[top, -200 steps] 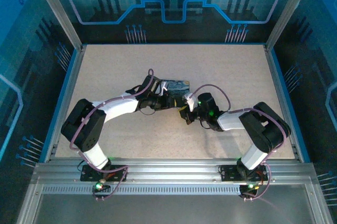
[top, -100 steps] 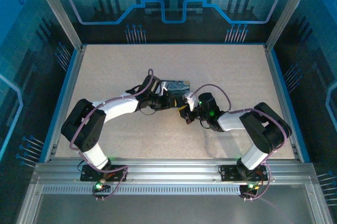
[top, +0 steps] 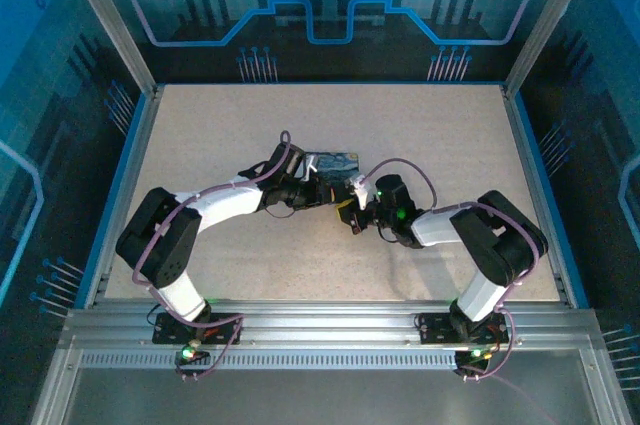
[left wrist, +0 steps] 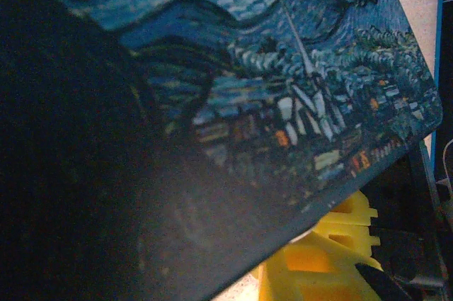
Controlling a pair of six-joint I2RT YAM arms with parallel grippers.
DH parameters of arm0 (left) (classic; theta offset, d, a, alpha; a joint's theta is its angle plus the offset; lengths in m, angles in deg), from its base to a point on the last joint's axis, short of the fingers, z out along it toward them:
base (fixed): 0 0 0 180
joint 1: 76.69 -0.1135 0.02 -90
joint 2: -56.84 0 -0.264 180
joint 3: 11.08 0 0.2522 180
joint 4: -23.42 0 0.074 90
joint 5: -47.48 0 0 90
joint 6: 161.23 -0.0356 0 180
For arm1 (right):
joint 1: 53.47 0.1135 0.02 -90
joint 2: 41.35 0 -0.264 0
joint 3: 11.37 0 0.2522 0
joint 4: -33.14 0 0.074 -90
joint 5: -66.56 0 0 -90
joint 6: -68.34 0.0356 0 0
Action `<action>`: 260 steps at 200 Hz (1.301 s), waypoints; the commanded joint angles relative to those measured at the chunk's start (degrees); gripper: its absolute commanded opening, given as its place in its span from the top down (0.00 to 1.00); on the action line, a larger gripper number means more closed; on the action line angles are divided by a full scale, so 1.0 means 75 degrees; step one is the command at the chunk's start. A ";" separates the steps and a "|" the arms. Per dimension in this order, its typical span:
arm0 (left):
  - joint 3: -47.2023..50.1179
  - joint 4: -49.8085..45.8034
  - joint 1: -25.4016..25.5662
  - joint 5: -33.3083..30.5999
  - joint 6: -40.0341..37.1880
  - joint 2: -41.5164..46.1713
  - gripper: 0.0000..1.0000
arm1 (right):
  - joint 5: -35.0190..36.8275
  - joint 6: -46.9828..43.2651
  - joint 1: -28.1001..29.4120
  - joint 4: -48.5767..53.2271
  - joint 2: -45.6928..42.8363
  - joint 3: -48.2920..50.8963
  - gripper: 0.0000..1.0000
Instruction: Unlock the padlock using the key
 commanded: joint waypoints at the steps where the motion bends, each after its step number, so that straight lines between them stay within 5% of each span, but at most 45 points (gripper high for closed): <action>1: -0.0159 0.0208 0.0126 0.0754 0.0055 0.0306 0.78 | -0.0180 0.0101 -0.0047 -0.0660 0.0102 -0.0357 1.00; 174: 0.0006 0.0832 0.0181 0.0947 0.0355 -0.0069 0.77 | 0.0029 0.0417 -0.0028 -0.0637 0.0098 -0.0411 1.00; 260: 0.0059 0.0800 0.0152 0.0658 0.0260 -0.0026 0.56 | 0.0255 0.0475 -0.0036 -0.0180 0.0433 -0.0279 1.00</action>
